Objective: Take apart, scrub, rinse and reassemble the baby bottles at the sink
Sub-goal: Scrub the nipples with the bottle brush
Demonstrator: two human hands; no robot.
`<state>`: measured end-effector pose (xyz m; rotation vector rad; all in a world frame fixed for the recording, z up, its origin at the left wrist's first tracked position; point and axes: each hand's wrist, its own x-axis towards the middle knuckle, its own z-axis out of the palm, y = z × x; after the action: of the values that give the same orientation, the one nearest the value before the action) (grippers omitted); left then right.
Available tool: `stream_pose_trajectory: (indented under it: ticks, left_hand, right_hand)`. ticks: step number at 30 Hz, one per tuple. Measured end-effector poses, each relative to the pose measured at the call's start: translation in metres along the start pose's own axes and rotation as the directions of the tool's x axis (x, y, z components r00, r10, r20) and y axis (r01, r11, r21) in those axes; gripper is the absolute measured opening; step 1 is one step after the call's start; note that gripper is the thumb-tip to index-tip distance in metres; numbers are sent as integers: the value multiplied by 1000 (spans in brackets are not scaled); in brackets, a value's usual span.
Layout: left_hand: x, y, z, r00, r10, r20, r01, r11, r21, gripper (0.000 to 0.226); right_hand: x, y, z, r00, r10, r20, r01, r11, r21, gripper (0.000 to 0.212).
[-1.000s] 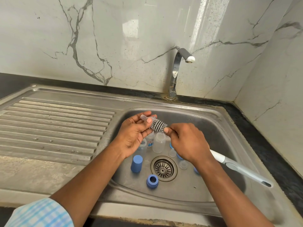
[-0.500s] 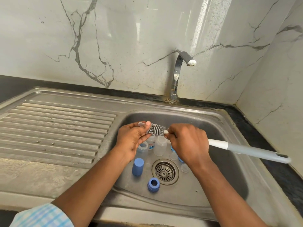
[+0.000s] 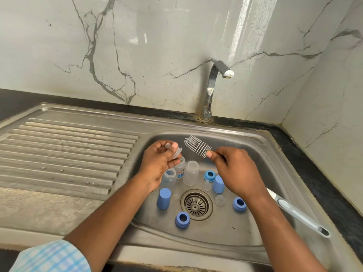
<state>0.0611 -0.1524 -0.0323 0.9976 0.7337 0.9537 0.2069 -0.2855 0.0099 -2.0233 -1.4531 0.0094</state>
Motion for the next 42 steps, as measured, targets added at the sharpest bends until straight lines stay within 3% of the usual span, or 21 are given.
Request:
stream_pose_trajectory:
  ticks: [9, 22, 31, 37, 42]
  left_hand:
    - [-1, 5, -5, 999, -47, 9, 45, 985, 167, 49]
    - [-5, 3, -7, 990, -111, 84, 81, 949, 304, 5]
    - [-8, 5, -7, 985, -154, 80, 124, 949, 290, 30]
    - [-15, 5, -6, 992, -122, -2, 121, 981, 155, 18]
    - [-22, 11, -5, 997, -58, 42, 52, 989, 137, 26]
  right_hand:
    - [2, 4, 10, 998, -15, 69, 13, 999, 33, 35]
    - [3, 7, 14, 996, -26, 85, 23, 999, 31, 28]
    - [0, 5, 13, 1000, -10, 28, 11, 1000, -23, 24]
    - [-7, -10, 21, 990, -49, 130, 58, 996, -66, 26]
    - [-9, -16, 26, 989, -56, 136, 68, 994, -86, 27]
